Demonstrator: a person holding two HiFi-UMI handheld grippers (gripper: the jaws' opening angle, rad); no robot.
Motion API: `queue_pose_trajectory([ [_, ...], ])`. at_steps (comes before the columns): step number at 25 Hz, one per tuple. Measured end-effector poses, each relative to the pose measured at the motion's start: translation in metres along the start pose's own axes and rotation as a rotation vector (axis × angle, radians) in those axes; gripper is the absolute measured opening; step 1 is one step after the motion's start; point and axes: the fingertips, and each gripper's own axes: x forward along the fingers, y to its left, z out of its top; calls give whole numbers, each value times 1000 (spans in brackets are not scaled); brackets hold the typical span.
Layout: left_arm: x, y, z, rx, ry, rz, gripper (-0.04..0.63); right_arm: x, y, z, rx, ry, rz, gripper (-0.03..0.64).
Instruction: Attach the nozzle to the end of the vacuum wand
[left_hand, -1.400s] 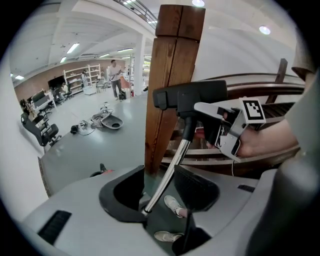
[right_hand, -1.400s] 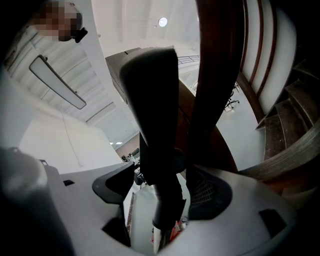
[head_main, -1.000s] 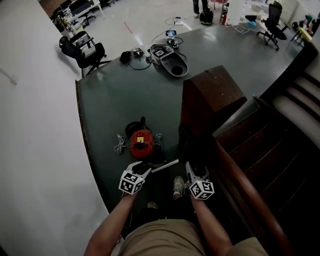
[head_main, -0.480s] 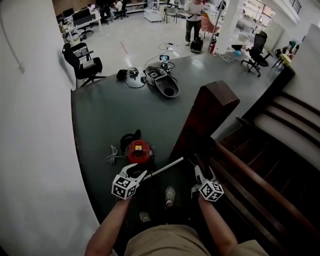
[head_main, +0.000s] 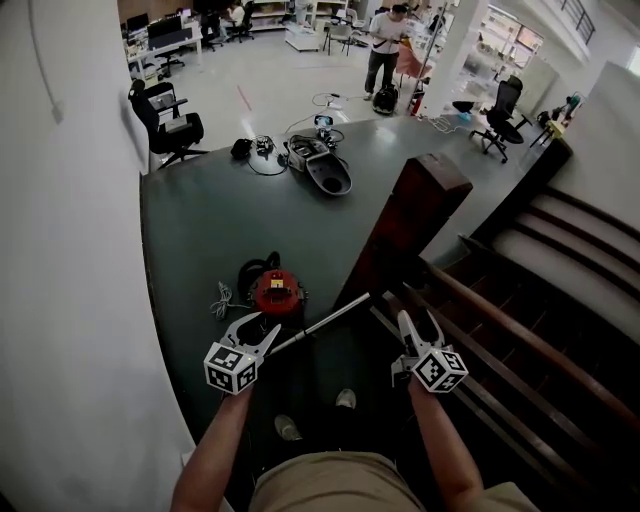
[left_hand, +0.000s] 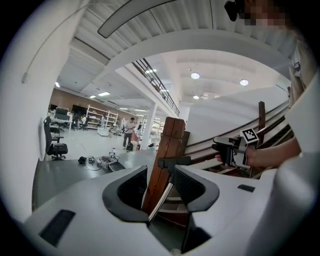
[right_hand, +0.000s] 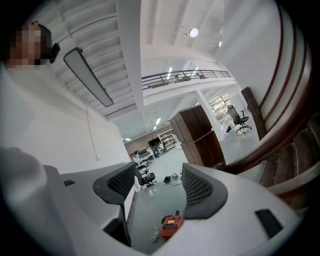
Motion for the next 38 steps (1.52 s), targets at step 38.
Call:
queue_pose_trajectory([
  [38,-105,-149,-95,-119,14,390,159,-162,-54,-40,-239,236,213,146],
])
